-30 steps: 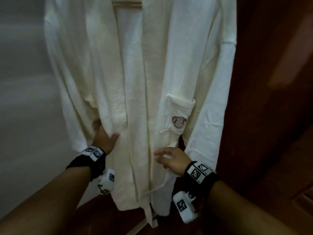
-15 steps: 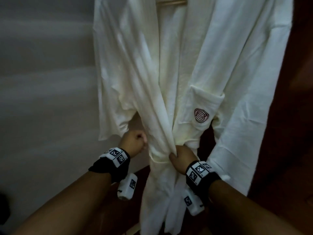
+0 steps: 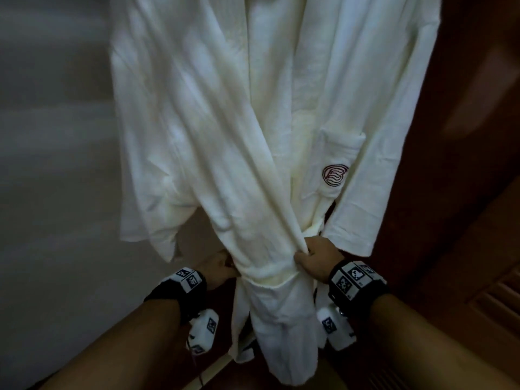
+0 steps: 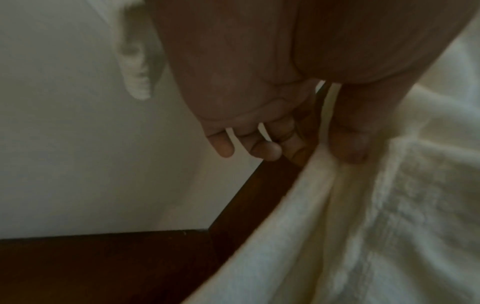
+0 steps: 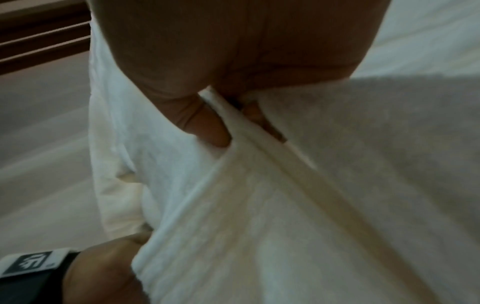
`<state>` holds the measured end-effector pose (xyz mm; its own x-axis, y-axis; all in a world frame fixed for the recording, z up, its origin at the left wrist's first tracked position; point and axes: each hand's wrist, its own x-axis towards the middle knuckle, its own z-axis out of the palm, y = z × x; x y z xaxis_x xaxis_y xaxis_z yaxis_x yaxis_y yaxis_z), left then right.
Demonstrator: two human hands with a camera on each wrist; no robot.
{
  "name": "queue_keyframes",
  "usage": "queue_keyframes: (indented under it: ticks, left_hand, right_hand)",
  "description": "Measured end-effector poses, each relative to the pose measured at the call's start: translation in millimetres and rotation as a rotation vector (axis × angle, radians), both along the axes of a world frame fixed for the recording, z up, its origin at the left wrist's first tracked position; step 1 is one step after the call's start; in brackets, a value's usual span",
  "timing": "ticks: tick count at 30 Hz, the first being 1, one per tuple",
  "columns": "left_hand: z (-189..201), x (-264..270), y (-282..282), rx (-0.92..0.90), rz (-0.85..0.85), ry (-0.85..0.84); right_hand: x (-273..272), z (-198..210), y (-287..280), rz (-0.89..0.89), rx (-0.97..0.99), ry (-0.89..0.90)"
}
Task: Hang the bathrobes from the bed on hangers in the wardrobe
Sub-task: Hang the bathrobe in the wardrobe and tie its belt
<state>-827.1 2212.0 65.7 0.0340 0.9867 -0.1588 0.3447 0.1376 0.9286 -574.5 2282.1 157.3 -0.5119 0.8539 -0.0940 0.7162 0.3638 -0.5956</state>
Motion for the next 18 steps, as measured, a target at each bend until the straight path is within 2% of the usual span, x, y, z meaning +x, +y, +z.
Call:
queue_keyframes:
  ticks: [3,5,8,10,13,14,18]
  left_hand:
    - [3.8,-5.3,-5.4,0.022,0.02,0.018]
    - [6.5,-16.5,-8.3,0.088,0.116,0.13]
    - [16.0,-42.9,-19.6,0.075,0.346,0.218]
    - [21.5,-61.2,-31.9,0.072,0.347,0.24]
    - [32.1,-80.3,-50.4,0.044,0.326,0.137]
    - [35.2,-85.8,-54.8,0.044,0.327,0.163]
    - [33.6,-107.8,-65.4,0.13,0.363,0.543]
  right_hand:
    - [1.1,-2.5,2.0,-0.05,0.047,-0.009]
    - [-1.1,-3.9,3.4,-0.09,0.071,-0.01]
    - [-2.2,-1.8,8.4,-0.151,0.097,0.016]
    - [-3.5,-0.8,12.6,-0.16,0.093,0.018]
    - [-10.4,-4.0,16.1,-0.143,0.111,-0.014]
    - [-13.9,-4.9,16.2,-0.138,0.114,-0.023]
    - [-26.9,-6.4,16.6,-0.125,0.106,-0.042]
